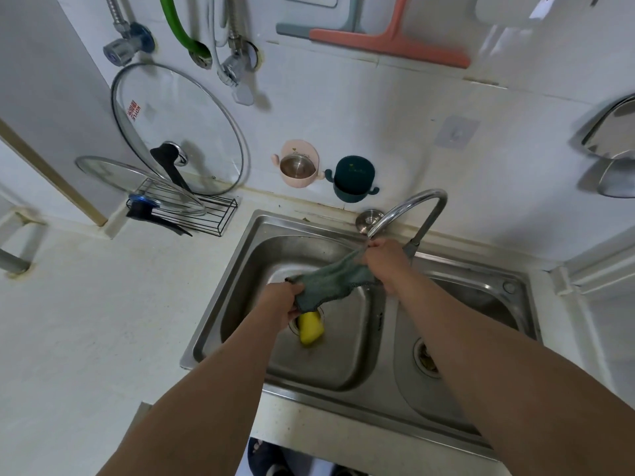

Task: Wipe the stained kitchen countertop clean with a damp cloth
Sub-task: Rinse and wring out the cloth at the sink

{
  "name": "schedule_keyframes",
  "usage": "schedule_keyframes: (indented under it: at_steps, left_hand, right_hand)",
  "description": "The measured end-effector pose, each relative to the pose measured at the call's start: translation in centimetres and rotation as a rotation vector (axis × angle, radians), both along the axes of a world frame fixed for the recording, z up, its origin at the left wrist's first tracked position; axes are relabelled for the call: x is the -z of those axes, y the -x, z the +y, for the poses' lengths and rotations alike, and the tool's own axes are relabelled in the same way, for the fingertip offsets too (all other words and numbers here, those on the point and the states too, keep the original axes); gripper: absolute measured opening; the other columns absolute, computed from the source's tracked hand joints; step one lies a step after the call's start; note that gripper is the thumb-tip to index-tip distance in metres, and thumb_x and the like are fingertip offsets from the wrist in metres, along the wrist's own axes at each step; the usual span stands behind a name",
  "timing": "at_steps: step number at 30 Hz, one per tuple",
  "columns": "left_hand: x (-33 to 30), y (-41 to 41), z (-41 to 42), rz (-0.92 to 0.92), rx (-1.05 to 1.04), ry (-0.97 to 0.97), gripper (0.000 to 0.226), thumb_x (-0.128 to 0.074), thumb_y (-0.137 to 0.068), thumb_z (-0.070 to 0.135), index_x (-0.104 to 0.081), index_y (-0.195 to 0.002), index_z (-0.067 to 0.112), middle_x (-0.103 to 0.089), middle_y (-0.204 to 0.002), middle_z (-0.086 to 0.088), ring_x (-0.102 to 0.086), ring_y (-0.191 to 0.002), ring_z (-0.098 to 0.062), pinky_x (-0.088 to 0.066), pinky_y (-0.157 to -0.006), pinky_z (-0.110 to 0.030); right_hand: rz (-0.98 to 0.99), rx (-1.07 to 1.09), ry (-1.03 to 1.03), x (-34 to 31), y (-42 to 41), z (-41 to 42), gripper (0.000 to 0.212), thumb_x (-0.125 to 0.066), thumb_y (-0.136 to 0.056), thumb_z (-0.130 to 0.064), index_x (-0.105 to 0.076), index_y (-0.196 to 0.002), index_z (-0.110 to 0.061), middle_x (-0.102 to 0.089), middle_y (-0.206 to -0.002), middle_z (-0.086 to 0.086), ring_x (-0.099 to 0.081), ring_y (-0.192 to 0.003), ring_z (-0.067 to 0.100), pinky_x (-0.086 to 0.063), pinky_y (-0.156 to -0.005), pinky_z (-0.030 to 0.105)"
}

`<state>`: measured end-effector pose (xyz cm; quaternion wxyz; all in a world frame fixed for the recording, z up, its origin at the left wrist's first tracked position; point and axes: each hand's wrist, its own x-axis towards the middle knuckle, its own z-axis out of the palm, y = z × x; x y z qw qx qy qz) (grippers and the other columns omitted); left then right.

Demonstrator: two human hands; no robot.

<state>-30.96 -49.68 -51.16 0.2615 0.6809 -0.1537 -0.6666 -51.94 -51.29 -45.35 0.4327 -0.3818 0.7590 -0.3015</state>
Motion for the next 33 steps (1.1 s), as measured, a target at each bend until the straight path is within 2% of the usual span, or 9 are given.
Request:
schedule_keyframes:
  at_steps: [3,8,12,15,19,23,27,30,33]
  left_hand:
    - [-0.6,1.5,-0.1,0.012,-0.026,-0.015,0.030,-0.064,-0.101,0.010,-0.055,-0.128,0.002,-0.066,-0.105,-0.019,-0.068,-0.097,-0.037,-0.062,-0.051,-0.041]
    - [-2.0,4.9,-0.4,0.075,0.067,0.030,0.035,-0.055,-0.103,0.004,-0.055,-0.137,-0.005,-0.067,-0.121,-0.025,-0.066,-0.108,-0.039,-0.055,-0.099,-0.054]
    - [-3.5,7.9,0.1,0.198,0.137,0.051,0.035,-0.049,-0.107,0.014,-0.055,-0.138,-0.002,-0.065,-0.130,-0.027,-0.065,-0.120,-0.044,-0.052,-0.103,-0.056]
    - [-4.3,9.3,0.3,0.366,0.087,0.001,0.042,-0.046,-0.105,0.036,-0.064,-0.132,0.008,-0.072,-0.122,-0.021,-0.068,-0.114,-0.040,-0.054,-0.100,-0.055]
    - [-4.3,9.4,-0.4,0.595,-0.037,-0.004,0.058,-0.046,-0.101,0.061,-0.071,-0.126,0.015,-0.073,-0.120,-0.021,-0.072,-0.107,-0.037,-0.058,-0.092,-0.050]
    - [-4.8,9.3,-0.5,0.356,0.032,0.112,0.032,-0.055,-0.106,0.022,-0.058,-0.133,0.004,-0.071,-0.116,-0.019,-0.071,-0.101,-0.034,-0.060,-0.081,-0.047]
    - [-5.1,8.4,-0.4,0.275,0.122,0.073,0.025,-0.047,-0.108,0.018,-0.062,-0.124,0.005,-0.070,-0.121,-0.021,-0.068,-0.111,-0.039,-0.057,-0.095,-0.055]
    - [-4.1,8.0,-0.4,-0.013,0.199,0.120,0.039,-0.046,-0.109,0.024,-0.054,-0.144,0.009,-0.061,-0.140,-0.017,-0.058,-0.130,-0.034,-0.049,-0.109,-0.046]
    - [-3.2,7.4,-0.3,-0.087,0.104,0.189,0.038,-0.038,-0.109,0.034,-0.047,-0.143,0.018,-0.057,-0.137,-0.020,-0.058,-0.125,-0.039,-0.051,-0.106,-0.051]
  right_hand:
    - [-0.017,0.010,0.018,-0.7,0.6,0.0,0.028,-0.060,-0.084,0.002,-0.069,-0.075,-0.023,-0.065,-0.073,-0.001,-0.058,-0.070,0.014,-0.043,-0.052,0.022]
    - [-0.043,0.008,0.035,-1.7,1.5,0.5,0.035,-0.062,-0.083,0.004,-0.071,-0.080,-0.030,-0.072,-0.089,0.002,-0.067,-0.079,0.018,-0.054,-0.059,0.026]
    - [-0.075,-0.075,-0.035,-2.1,1.1,1.0,0.029,-0.066,-0.086,0.002,-0.071,-0.097,-0.024,-0.070,-0.100,0.006,-0.069,-0.092,0.023,-0.061,-0.083,0.037]
    - [-0.386,-0.080,-0.129,-2.3,0.1,1.5,0.035,-0.055,-0.086,0.011,-0.071,-0.111,-0.007,-0.070,-0.113,0.018,-0.067,-0.109,0.036,-0.056,-0.098,0.053]
    - [-0.328,-0.021,-0.068,-1.2,0.4,1.1,0.031,-0.056,-0.086,0.007,-0.071,-0.107,-0.010,-0.071,-0.112,0.016,-0.069,-0.103,0.033,-0.061,-0.089,0.048]
    - [0.099,-0.011,0.014,0.1,0.3,1.1,0.012,-0.066,-0.093,-0.023,-0.071,-0.102,-0.019,-0.071,-0.102,0.001,-0.066,-0.092,0.017,-0.049,-0.062,0.024]
    - [-0.615,0.237,-0.265,0.7,-2.1,0.6,0.035,-0.057,-0.098,-0.043,-0.072,-0.098,-0.012,-0.076,-0.097,0.020,-0.074,-0.090,0.035,-0.061,-0.081,0.056]
    - [-0.612,0.124,-0.250,1.3,-4.5,0.3,0.012,-0.063,-0.095,-0.028,-0.069,-0.087,-0.021,-0.071,-0.098,0.018,-0.070,-0.087,0.031,-0.060,-0.068,0.044]
    - [-0.577,0.121,-0.160,2.1,-6.5,0.0,0.016,-0.056,-0.099,-0.015,-0.065,-0.110,-0.023,-0.070,-0.114,0.017,-0.068,-0.104,0.035,-0.058,-0.089,0.055]
